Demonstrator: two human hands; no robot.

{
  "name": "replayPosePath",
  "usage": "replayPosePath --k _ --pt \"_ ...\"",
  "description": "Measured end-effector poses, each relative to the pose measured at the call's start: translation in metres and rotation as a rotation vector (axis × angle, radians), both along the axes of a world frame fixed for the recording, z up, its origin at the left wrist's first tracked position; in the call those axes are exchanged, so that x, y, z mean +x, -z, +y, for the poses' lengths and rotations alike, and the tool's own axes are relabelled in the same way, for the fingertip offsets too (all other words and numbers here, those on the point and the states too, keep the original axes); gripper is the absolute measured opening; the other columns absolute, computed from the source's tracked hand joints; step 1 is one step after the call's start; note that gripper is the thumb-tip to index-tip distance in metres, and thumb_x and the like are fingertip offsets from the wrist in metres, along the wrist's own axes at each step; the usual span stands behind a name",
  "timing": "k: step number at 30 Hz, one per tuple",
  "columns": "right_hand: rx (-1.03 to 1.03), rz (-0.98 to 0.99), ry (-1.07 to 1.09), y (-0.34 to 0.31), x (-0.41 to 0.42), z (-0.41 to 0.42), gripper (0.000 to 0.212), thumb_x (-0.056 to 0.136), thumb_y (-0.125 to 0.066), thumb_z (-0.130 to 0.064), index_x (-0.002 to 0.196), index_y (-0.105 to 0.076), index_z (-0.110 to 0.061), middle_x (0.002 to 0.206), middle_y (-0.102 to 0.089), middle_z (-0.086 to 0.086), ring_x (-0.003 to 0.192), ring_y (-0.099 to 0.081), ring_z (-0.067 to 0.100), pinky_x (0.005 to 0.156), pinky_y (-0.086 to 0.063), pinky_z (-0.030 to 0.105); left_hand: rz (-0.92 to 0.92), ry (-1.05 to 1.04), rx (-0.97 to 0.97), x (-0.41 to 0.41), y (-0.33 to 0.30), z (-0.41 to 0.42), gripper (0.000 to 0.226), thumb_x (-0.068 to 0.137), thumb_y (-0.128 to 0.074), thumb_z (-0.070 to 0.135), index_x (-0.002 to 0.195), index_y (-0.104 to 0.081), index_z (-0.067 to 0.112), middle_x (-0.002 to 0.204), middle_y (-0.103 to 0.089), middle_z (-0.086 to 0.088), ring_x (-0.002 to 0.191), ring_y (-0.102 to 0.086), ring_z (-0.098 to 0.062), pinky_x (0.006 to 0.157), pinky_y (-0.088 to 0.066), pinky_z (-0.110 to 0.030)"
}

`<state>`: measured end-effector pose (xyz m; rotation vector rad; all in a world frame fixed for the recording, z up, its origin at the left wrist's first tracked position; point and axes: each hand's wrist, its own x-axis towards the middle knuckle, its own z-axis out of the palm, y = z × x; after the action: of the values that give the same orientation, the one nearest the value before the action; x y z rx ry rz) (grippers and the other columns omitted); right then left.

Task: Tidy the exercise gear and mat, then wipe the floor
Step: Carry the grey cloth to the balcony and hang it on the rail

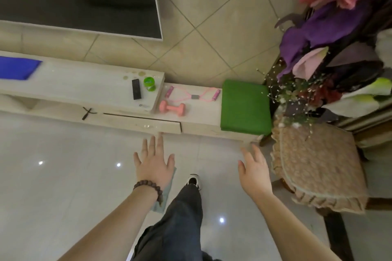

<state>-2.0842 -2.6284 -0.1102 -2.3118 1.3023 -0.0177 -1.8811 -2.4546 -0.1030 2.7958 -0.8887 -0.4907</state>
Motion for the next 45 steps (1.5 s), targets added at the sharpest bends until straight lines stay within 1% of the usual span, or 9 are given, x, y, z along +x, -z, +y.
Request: replayPosePath --k 7,13,19,27,33,36,39,42,45 --pt "0.064 -0.001 0.018 -0.007 -0.029 0.074 0.042 0.1 -0.041 -0.023 0.142 -0.04 -0.02 0.157 -0.016 0.012 0.144 -0.014 0.03 0.117 -0.017 0.04 0.028 -0.039 0.017 -0.036 -0.008 0.068 0.067 0.099 -0.022 0.05 0.154 0.003 0.022 0.162 0.003 -0.002 0.148 0.01 -0.021 0.118 0.0 -0.048" --pt "0.071 -0.004 -0.058 -0.008 -0.006 0.12 0.041 0.099 -0.042 -0.022 0.14 -0.042 -0.019 0.158 -0.016 0.009 0.145 -0.013 0.028 0.117 -0.016 0.039 0.007 -0.089 0.026 -0.014 -0.011 0.116 0.066 0.099 -0.023 0.049 0.154 0.001 0.021 0.162 0.0 -0.003 0.148 0.007 -0.022 0.118 -0.003 -0.05" --pt "0.074 0.066 -0.164 0.009 0.061 0.174 0.041 0.098 -0.042 -0.021 0.139 -0.044 -0.017 0.156 -0.018 0.012 0.139 -0.024 0.031 0.115 -0.023 0.041 0.026 -0.157 0.037 0.041 -0.002 0.181 0.065 0.099 -0.023 0.048 0.154 0.001 0.022 0.162 0.002 -0.003 0.148 0.008 -0.023 0.119 -0.004 -0.05" --pt "0.171 0.131 -0.156 0.05 0.192 0.273 0.043 0.099 -0.038 -0.022 0.142 -0.037 -0.02 0.159 -0.01 0.008 0.144 -0.013 0.029 0.117 -0.018 0.04 0.102 -0.081 0.147 0.157 0.039 0.279 0.066 0.099 -0.019 0.05 0.153 0.006 0.022 0.162 0.005 -0.004 0.148 0.011 -0.024 0.119 -0.002 -0.05" --pt "0.268 0.174 -0.067 0.091 0.25 0.323 0.045 0.1 -0.038 -0.024 0.145 -0.035 -0.022 0.158 -0.012 0.007 0.145 -0.011 0.029 0.118 -0.018 0.042 0.168 0.045 0.259 0.216 0.083 0.31 0.066 0.099 -0.019 0.049 0.153 0.006 0.022 0.162 0.005 -0.004 0.148 0.012 -0.024 0.119 -0.002 -0.05" --pt "0.302 0.184 -0.011 0.126 0.256 0.331 0.047 0.1 -0.039 -0.025 0.146 -0.032 -0.026 0.158 -0.013 0.004 0.145 -0.013 0.026 0.117 -0.022 0.043 0.183 0.108 0.298 0.23 0.116 0.304 0.065 0.099 -0.019 0.049 0.153 0.007 0.022 0.162 0.006 -0.003 0.148 0.012 -0.023 0.119 -0.002 -0.049" --pt "0.332 0.228 0.037 0.182 0.259 0.329 0.049 0.1 -0.04 -0.028 0.147 -0.028 -0.029 0.159 -0.013 0.002 0.145 -0.015 0.025 0.117 -0.023 0.041 0.184 0.152 0.319 0.242 0.171 0.292 0.065 0.1 -0.02 0.048 0.153 0.006 0.021 0.162 0.005 -0.004 0.148 0.011 -0.024 0.12 -0.003 -0.049" --pt "0.367 0.249 0.087 0.265 0.262 0.316 0.051 0.099 -0.043 -0.027 0.148 -0.028 -0.027 0.158 -0.015 0.002 0.144 -0.017 0.023 0.116 -0.022 0.037 0.178 0.164 0.321 0.246 0.252 0.273 0.066 0.099 -0.022 0.048 0.154 0.003 0.02 0.162 0.002 -0.005 0.148 0.009 -0.024 0.119 -0.004 -0.049" --pt "0.41 0.255 0.13 0.371 0.265 0.304 0.053 0.098 -0.045 -0.028 0.148 -0.028 -0.025 0.158 -0.016 0.002 0.144 -0.017 0.022 0.115 -0.023 0.037 0.188 0.221 0.349 0.243 0.35 0.254 0.066 0.099 -0.021 0.048 0.153 0.003 0.02 0.162 0.001 -0.006 0.148 0.007 -0.025 0.119 -0.004 -0.049"
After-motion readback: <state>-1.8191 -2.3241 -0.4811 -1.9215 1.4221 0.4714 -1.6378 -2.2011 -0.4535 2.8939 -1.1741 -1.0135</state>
